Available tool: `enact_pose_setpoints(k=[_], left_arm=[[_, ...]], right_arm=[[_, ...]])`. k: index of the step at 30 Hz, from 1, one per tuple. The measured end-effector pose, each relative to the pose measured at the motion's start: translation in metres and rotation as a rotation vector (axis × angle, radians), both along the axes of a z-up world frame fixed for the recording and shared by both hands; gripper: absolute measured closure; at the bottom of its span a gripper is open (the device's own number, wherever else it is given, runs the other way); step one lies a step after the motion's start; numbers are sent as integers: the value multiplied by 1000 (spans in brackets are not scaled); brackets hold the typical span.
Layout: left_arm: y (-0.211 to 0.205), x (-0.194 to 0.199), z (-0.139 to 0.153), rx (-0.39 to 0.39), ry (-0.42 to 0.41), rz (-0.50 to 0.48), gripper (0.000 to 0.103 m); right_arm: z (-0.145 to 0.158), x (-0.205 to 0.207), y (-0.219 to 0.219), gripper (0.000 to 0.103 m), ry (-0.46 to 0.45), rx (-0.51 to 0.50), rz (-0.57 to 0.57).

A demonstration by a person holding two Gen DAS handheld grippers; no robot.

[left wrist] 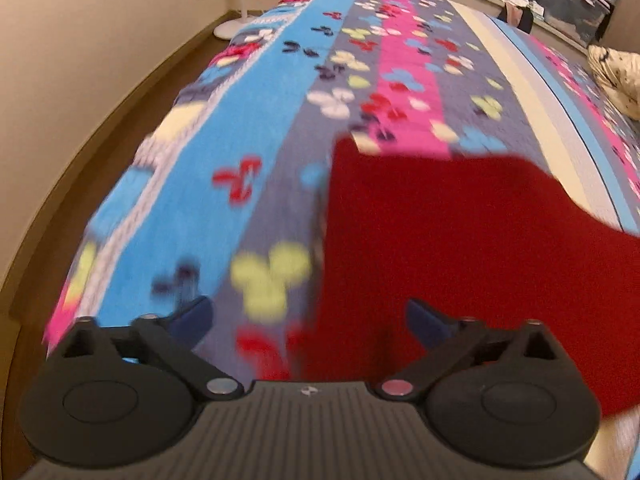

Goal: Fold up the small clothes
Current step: 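Lift the hem with both grippers and fold it up onto the collar, then open both grippers and withdraw from the folded sweater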

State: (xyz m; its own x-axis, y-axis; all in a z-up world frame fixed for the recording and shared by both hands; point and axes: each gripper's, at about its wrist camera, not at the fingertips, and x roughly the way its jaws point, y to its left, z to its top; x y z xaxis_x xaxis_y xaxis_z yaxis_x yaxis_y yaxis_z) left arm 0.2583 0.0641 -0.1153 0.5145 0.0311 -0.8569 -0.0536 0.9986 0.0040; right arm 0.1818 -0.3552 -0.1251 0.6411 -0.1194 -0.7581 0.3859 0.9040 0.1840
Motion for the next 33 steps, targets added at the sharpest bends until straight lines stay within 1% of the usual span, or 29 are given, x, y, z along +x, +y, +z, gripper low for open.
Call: enact_pose_setpoints(k=[2, 5, 7, 9, 13, 16, 21, 28, 33], left_arm=[[-15, -40, 3, -10, 61, -10, 0], [-34, -88, 9, 0, 108, -23, 0], [-43, -112, 14, -1, 111, -43, 0], [-52, -135, 20, 22, 100, -66, 0], [-63, -162, 28, 52, 74, -108, 0], [-65, -175, 34, 46, 58, -123, 0], [-65, -194, 43, 53, 31, -124, 0], [-61, -203, 49, 54, 17, -114, 0], [-62, -201, 47, 52, 23, -124, 0]], right_arm=[[9, -26, 27, 20, 16, -15, 41], [24, -65, 59, 20, 13, -7, 83], [32, -87, 75, 20, 3, 0, 105], [39, -106, 89, 20, -5, 4, 137], [53, -138, 104, 20, -34, -20, 159], [61, -156, 104, 20, -61, -23, 145], [70, -174, 100, 20, -92, -22, 120], [73, -183, 100, 20, -105, -25, 116], [71, -182, 98, 20, -91, -12, 103]])
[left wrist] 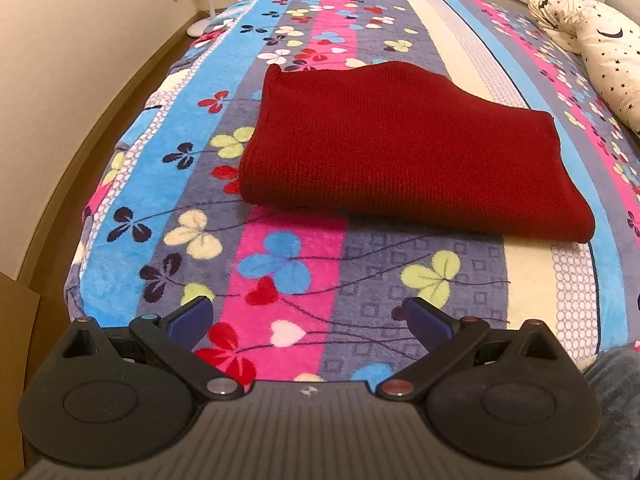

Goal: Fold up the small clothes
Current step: 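Open both grippers and withdraw from the folded sweater, then grasp the folded sweater edge with the right gripper and tuck it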

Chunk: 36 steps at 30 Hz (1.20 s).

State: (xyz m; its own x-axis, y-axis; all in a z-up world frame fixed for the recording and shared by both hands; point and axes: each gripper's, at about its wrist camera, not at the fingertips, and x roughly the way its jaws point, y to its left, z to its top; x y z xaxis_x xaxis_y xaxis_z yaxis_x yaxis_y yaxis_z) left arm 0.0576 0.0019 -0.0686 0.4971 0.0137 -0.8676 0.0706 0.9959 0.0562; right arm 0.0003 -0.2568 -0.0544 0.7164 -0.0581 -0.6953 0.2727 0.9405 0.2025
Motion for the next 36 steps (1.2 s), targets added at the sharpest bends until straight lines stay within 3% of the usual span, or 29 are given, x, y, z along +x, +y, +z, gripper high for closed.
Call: enact_pose_setpoints(k=[5, 9, 20, 22, 23, 24, 25, 26, 28, 32, 35, 36], left_arm=[[0, 12, -10, -11, 30, 0, 0], [6, 27, -22, -23, 67, 18, 0], [40, 80, -50, -21, 133, 137, 0], [47, 87, -54, -20, 146, 155, 0], [50, 89, -56, -19, 151, 161, 0], [53, 91, -58, -16, 157, 168, 0], [56, 93, -59, -15, 161, 176, 0], [58, 95, -61, -17, 164, 181, 0], [62, 99, -65, -19, 170, 193, 0], [63, 106, -70, -23, 185, 195, 0], [62, 105, -67, -29, 166, 185, 0], [62, 105, -67, -27, 164, 181, 0]], right_arm=[[-11, 15, -8, 20, 24, 48, -28], [-29, 36, -43, 20, -23, 207, -124], [-153, 125, -135, 20, 22, 734, -517], [-172, 136, -140, 20, 24, 787, -556], [-179, 139, -141, 26, 21, 788, -585], [-182, 139, -142, 53, 6, 779, -615], [-181, 136, -144, 69, 8, 761, -651], [-179, 132, -147, 74, 2, 759, -674], [-172, 125, -145, 76, 5, 713, -705], [-167, 129, -137, 69, 51, 644, -760], [-148, 139, -125, 49, 95, 453, -742], [-137, 143, -121, 48, 85, 359, -713]])
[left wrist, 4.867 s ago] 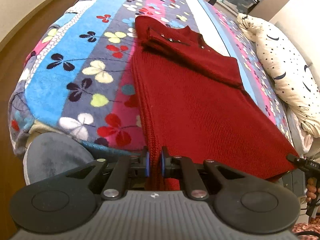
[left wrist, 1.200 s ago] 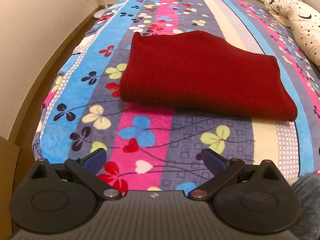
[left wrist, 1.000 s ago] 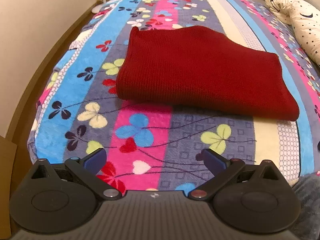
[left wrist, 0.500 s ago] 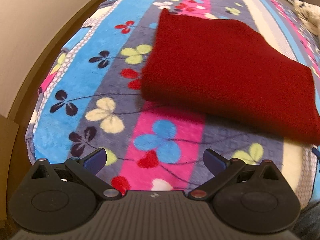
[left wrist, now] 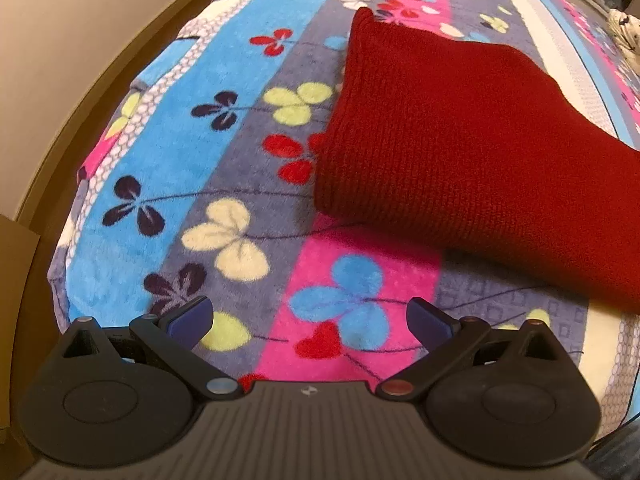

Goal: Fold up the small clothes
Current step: 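Grasp the folded sweater edge with the right gripper and tuck it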

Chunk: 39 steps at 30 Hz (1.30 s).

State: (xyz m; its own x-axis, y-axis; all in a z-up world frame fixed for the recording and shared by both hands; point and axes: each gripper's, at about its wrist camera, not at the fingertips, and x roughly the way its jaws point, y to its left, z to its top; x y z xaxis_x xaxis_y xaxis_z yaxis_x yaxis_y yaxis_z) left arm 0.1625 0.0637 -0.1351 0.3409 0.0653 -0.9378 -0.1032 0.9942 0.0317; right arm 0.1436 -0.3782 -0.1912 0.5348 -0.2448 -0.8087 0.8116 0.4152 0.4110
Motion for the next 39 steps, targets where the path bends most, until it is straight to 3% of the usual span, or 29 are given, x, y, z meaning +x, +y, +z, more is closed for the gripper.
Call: enact_pose_setpoints(k=[3, 7, 9, 11, 13, 14, 16, 18, 20, 23, 25, 26, 27, 30, 33, 36, 39], left_arm=[[-1, 2, -3, -3, 15, -1, 0], [-5, 4, -5, 3, 30, -1, 0], [-10, 5, -3, 14, 27, -11, 0], [-16, 6, 0, 27, 21, -17, 0], [-20, 8, 1, 33, 21, -23, 0], [-23, 9, 1, 37, 22, -28, 0], [-29, 12, 1, 47, 26, -41, 0], [-34, 14, 0, 56, 28, -55, 0], [-37, 15, 0, 60, 24, -60, 0], [-41, 17, 0, 64, 29, -70, 0], [-42, 18, 0, 66, 29, -72, 0], [-42, 18, 2, 63, 25, -69, 0], [-41, 17, 4, 59, 19, -66, 0], [-37, 17, 7, 59, 10, -60, 0], [-32, 19, 6, 57, 9, -43, 0], [-26, 21, 6, 43, -2, -27, 0], [-18, 23, 5, 45, -17, -10, 0]], right_arm=[[23, 12, 7, 40, -30, -215, 157], [20, 54, -6, 47, -38, -234, 479], [13, 75, -9, 50, 10, -264, 545], [0, 94, -14, 51, 44, -215, 610], [-5, 98, -12, 71, 23, -224, 649], [-4, 100, -10, 91, 33, -251, 684], [-3, 96, -10, 92, 28, -279, 706], [5, 81, -22, 93, -15, -286, 649], [3, 67, -44, 94, -60, -194, 543], [-17, 66, -53, 93, -54, -91, 509], [-26, 75, -52, 90, -28, -53, 489], [-26, 75, -53, 82, -21, -54, 468], [-22, 75, -52, 67, -12, -72, 443], [-1, 55, -45, 49, -36, -123, 377], [13, 8, -34, 29, -79, -87, 284], [1, -27, -23, 28, -117, 46, 228], [-28, -33, -14, 28, -148, 260, 219]])
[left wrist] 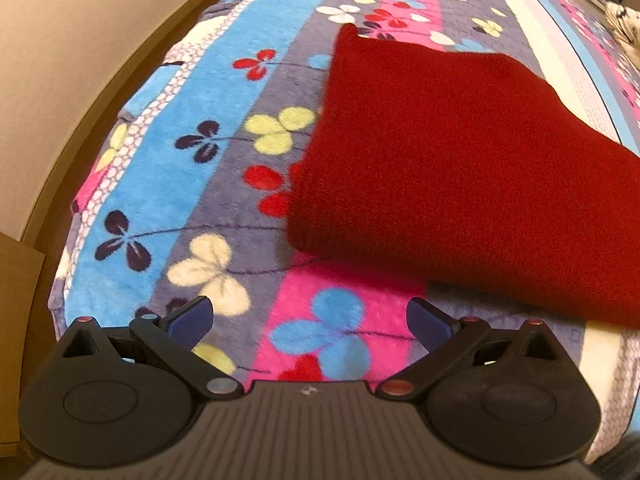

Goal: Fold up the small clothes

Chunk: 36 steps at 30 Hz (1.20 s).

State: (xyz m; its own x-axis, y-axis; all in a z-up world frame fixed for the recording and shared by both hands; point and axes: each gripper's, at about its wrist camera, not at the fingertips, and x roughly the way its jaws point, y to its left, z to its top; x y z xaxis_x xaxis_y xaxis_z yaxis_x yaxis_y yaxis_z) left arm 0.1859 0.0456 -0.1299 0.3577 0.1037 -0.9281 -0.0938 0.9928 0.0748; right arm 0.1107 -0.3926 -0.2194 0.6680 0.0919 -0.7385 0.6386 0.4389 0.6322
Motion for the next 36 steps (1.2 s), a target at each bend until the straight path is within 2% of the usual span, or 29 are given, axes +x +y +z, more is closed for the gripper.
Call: enact_pose_setpoints(k=[2, 5, 7, 8, 11, 14, 17, 18, 20, 23, 26, 29, 31, 32, 34, 36], left_arm=[[9, 4, -1, 6, -16, 25, 0], [31, 13, 0, -14, -45, 87, 0], [41, 22, -3, -21, -58, 117, 0], [45, 29, -6, -8, -59, 125, 0], [56, 49, -24, 21, -39, 157, 0], [70, 60, -36, 16, -15, 222, 0], [84, 61, -43, -6, 3, 241, 0], [86, 61, -46, -6, 11, 233, 0], [90, 61, -54, -5, 28, 216, 0], [95, 60, -62, -46, 37, 205, 0], [101, 56, -61, -69, 18, 193, 0], [110, 49, -59, -99, 7, 197, 0], [116, 46, -59, -105, 2, 205, 0], [117, 46, -59, -109, 1, 204, 0], [120, 45, -59, -109, -1, 198, 0], [119, 44, -58, -107, -5, 187, 0]], right_arm=[[-15, 9, 3, 27, -30, 64, -12], [-22, 20, -1, 29, -109, 124, -117], [-23, 31, -3, 61, -107, 157, -145], [-22, 38, -2, 78, -95, 139, -121], [-12, 44, 5, 81, -55, 75, -115], [-2, 60, 16, 81, 38, -8, -110], [30, 85, 39, 83, 156, -224, -42], [46, 95, 54, 84, 174, -332, -6], [84, 115, 101, 85, 135, -586, 86], [131, 137, 196, 88, -26, -944, 301], [141, 145, 300, 88, -185, -1192, 569], [118, 140, 390, 88, -301, -1305, 888], [88, 131, 433, 88, -321, -1318, 1093], [71, 129, 448, 88, -301, -1301, 1184], [44, 121, 466, 88, -262, -1286, 1286], [34, 115, 471, 87, -274, -1359, 1278]])
